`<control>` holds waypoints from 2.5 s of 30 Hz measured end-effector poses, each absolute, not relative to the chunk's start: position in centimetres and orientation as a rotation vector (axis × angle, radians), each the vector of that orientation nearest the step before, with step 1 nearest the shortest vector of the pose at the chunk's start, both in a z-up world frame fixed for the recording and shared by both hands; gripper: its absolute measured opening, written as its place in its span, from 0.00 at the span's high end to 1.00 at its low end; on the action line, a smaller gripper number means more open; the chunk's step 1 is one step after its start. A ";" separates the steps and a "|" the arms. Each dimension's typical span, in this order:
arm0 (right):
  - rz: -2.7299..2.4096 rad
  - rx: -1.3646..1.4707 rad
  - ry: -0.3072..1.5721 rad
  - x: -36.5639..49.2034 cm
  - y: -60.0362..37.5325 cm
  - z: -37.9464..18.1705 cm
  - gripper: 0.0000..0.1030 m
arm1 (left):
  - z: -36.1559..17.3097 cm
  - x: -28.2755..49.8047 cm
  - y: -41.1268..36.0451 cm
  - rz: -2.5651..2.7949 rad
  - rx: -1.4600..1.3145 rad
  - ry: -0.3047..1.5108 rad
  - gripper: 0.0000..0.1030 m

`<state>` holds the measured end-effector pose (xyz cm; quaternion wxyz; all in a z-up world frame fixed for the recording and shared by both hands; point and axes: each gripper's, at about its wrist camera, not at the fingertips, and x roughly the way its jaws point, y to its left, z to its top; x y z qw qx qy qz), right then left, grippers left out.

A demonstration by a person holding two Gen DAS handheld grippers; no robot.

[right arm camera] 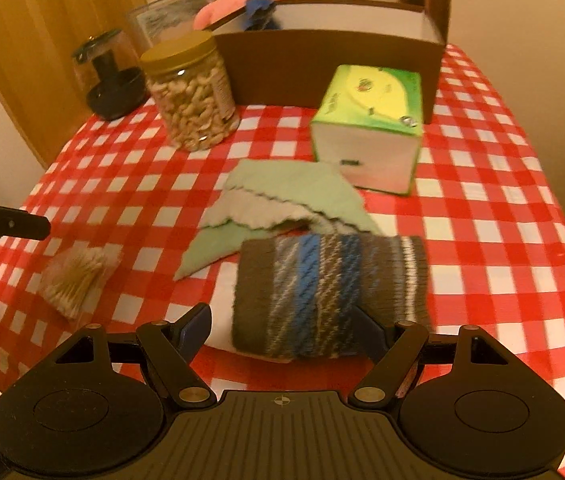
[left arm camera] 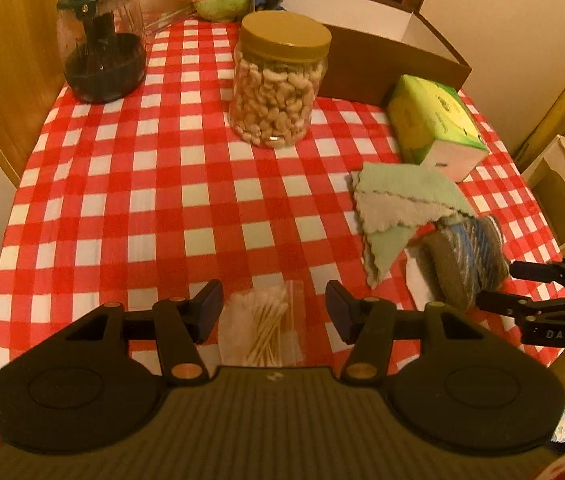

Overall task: Organize soft objects
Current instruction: 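Move both grippers back over the remaining cloths, then grasp the striped knit piece with the right gripper and lift it, then lift the striped knit with the right gripper while the left grasps the cotton-swab bag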

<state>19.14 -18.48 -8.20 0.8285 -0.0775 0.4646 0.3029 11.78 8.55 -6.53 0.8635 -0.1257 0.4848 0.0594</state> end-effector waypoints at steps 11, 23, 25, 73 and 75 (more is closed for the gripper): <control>0.669 -0.200 1.013 19.5 -16.5 -9.7 0.26 | -7.3 11.9 7.8 0.118 -0.273 1.040 0.48; 0.631 -0.245 1.002 20.1 -15.7 -11.6 0.30 | -8.1 12.1 8.0 0.139 -0.278 1.062 0.48; 0.629 -0.255 0.997 20.1 -15.7 -11.9 0.47 | -8.2 12.1 8.0 0.142 -0.280 1.065 0.48; 0.170 0.217 1.047 21.9 -31.5 -11.6 0.18 | -9.2 12.5 7.6 0.098 -0.245 1.082 0.48; 0.183 0.187 1.043 22.3 -30.2 -11.6 0.17 | -9.2 12.4 7.7 0.104 -0.246 1.083 0.48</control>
